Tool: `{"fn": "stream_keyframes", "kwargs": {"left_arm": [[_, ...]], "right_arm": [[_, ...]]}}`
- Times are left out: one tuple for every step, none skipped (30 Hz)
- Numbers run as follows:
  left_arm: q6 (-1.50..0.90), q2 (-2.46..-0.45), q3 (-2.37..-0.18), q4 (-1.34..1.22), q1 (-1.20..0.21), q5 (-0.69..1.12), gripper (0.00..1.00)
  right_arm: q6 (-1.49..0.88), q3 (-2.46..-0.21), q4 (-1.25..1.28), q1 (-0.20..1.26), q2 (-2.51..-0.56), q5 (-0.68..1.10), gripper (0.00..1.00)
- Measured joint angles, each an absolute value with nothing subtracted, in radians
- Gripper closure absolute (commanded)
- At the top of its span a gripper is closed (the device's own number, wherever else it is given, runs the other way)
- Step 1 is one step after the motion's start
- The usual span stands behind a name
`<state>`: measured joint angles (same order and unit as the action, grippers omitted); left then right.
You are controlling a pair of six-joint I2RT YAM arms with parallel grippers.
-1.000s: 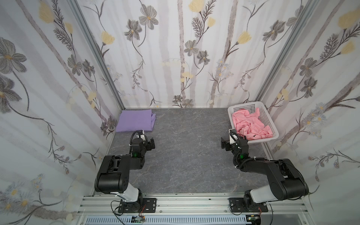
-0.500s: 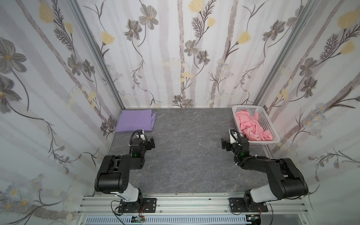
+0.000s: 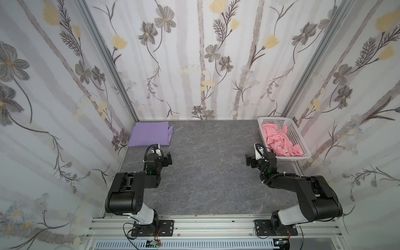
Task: Fold and stack t-shirts
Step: Reset both arms
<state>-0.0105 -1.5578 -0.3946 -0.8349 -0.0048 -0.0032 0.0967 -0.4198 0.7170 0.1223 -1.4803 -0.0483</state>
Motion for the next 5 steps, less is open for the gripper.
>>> {"fn": "stream_keyframes", "kwargs": {"left_arm": [[-0.010, -1.558, -0.395, -0.835, -0.005, -0.003, 0.00], [-0.010, -1.558, -0.395, -0.835, -0.005, -0.003, 0.00], [-0.010, -1.558, -0.395, -0.835, -0.004, -0.003, 0.00], [-0.010, -1.558, -0.395, -0.835, -0.004, -0.003, 0.00], [-0.010, -1.558, -0.395, -0.835, -0.004, -0.003, 0.00]], "right_arm": [[0.097, -0.421, 0.715, 0.122, -1.480, -0.048, 0.00], [0.096, -0.423, 0.714, 0.120, -1.482, -0.047, 0.00], [0.096, -0.425, 0.713, 0.118, -1.484, -0.043, 0.00], [0.096, -0.426, 0.712, 0.115, -1.484, -0.041, 0.00], [0.096, -0.427, 0.712, 0.112, -1.484, -0.033, 0.00]]}}
